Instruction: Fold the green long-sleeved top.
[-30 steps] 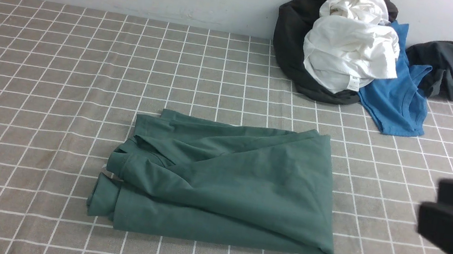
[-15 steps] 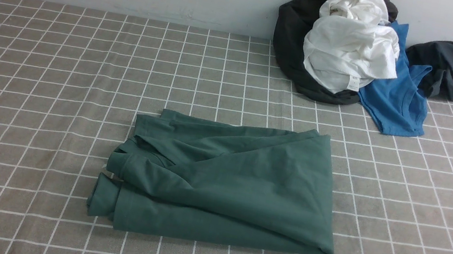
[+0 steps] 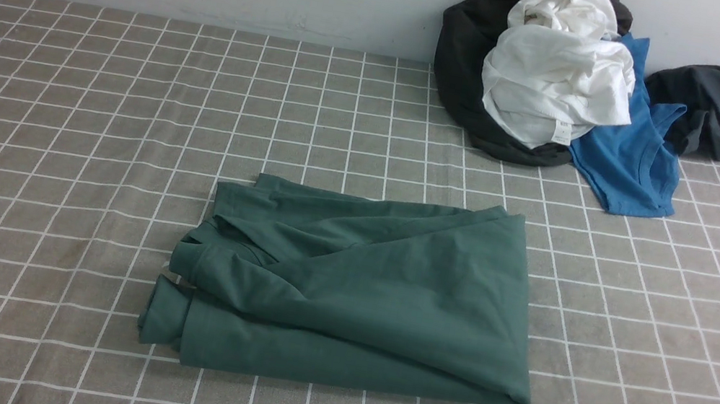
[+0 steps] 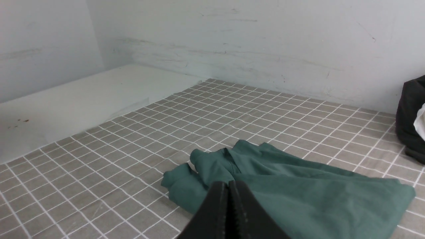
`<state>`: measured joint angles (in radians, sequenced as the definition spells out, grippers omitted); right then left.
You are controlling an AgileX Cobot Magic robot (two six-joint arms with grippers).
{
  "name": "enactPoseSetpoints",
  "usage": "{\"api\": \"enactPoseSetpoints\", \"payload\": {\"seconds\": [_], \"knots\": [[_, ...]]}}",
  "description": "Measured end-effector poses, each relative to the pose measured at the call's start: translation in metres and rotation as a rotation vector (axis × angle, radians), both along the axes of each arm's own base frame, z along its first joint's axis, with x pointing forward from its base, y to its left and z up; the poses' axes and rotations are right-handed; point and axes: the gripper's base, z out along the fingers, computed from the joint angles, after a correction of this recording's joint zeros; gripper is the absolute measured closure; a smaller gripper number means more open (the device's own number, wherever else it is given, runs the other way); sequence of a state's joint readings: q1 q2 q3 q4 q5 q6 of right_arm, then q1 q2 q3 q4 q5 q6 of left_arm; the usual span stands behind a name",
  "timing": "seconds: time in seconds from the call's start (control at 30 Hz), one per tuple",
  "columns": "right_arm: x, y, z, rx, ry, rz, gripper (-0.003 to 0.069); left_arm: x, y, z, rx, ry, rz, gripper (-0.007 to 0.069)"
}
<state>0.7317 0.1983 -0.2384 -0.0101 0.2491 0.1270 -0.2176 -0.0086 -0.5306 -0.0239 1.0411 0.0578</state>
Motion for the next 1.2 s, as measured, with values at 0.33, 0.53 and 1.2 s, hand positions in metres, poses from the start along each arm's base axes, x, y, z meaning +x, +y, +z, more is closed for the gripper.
{"api": "enactPoseSetpoints", "payload": {"seconds": [0.33,0.53,1.2], "knots": [[0.005,-0.031,-0.053,0.05,-0.012,-0.483,0.0673,0.0,0.0,0.0,0.0,0.0,0.0,0.0631],[0.006,-0.046,-0.071,-0.018,0.006,-0.735,0.0673,0.0,0.0,0.0,0.0,0.0,0.0,0.0631],[0.004,-0.049,-0.085,-0.064,0.145,-0.797,0.0673,0.0,0.0,0.0,0.001,0.001,0.0,0.0631]]}}
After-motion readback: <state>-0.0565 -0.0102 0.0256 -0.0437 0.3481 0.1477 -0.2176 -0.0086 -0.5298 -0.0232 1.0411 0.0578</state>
